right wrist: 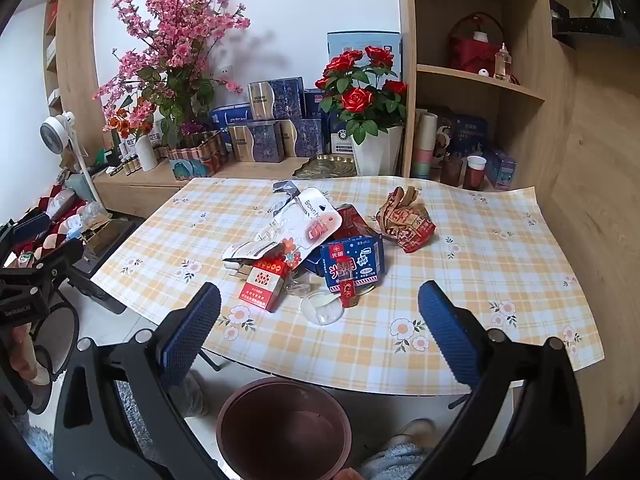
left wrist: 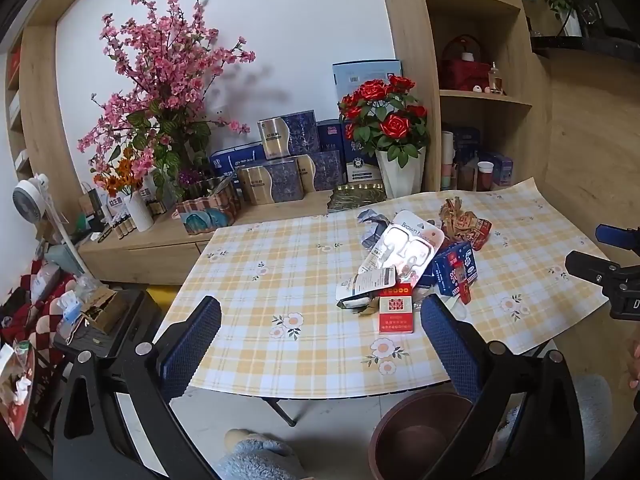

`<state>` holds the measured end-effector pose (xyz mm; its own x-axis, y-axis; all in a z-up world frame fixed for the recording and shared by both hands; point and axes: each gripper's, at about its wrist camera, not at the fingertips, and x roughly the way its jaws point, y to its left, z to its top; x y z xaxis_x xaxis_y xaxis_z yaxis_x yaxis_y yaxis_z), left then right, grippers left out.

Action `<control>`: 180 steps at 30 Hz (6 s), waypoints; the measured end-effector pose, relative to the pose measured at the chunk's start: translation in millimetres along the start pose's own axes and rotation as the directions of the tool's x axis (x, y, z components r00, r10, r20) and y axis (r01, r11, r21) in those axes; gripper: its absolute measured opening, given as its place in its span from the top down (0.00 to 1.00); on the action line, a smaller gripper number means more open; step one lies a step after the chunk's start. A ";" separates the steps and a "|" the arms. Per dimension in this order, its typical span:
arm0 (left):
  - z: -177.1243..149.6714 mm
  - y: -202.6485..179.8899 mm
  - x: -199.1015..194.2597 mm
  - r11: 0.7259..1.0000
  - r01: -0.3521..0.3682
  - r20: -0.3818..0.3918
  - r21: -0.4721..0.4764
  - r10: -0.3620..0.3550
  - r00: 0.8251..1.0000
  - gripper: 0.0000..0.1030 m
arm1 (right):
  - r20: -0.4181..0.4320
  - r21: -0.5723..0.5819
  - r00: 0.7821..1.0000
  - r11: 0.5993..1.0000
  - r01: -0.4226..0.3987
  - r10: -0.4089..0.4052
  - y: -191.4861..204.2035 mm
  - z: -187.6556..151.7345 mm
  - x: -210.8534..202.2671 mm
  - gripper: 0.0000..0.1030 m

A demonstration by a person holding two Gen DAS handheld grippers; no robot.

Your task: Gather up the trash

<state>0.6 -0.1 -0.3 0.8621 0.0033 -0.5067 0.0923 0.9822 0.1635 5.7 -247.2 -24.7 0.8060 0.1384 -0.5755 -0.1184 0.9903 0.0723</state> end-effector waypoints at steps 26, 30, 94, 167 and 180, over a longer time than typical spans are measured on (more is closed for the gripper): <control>2.1 -5.9 6.9 1.000 0.009 0.024 0.001 -0.009 1.000 0.05 | -0.003 0.027 1.000 0.999 0.021 -0.021 -7.0 -0.5 2.7 0.05; 3.3 -5.9 6.5 1.000 0.008 0.025 0.004 -0.008 1.000 0.05 | -0.004 0.027 1.000 0.999 0.019 -0.019 -8.1 -2.7 4.4 0.05; 6.5 0.6 6.0 1.000 0.011 0.024 -0.013 -0.011 1.000 0.05 | -0.014 0.031 1.000 0.999 0.014 -0.014 -8.2 -1.5 8.3 0.05; -71.3 -75.9 315.8 0.928 0.334 -0.391 -0.167 -0.373 0.842 0.45 | -0.221 0.024 0.975 1.000 0.017 -0.011 -76.6 -46.9 219.9 0.06; -91.3 -73.8 290.9 0.917 0.365 -0.422 -0.159 -0.398 0.815 0.46 | -0.237 -0.041 0.968 0.994 -0.097 0.085 -45.5 -39.2 263.4 0.32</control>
<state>199.0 -54.5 -237.0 0.4558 -0.3087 -0.8348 0.3201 0.9320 -0.1699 200.6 -256.2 -211.6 0.6325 0.2153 -0.7440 -0.2193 0.9711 0.0946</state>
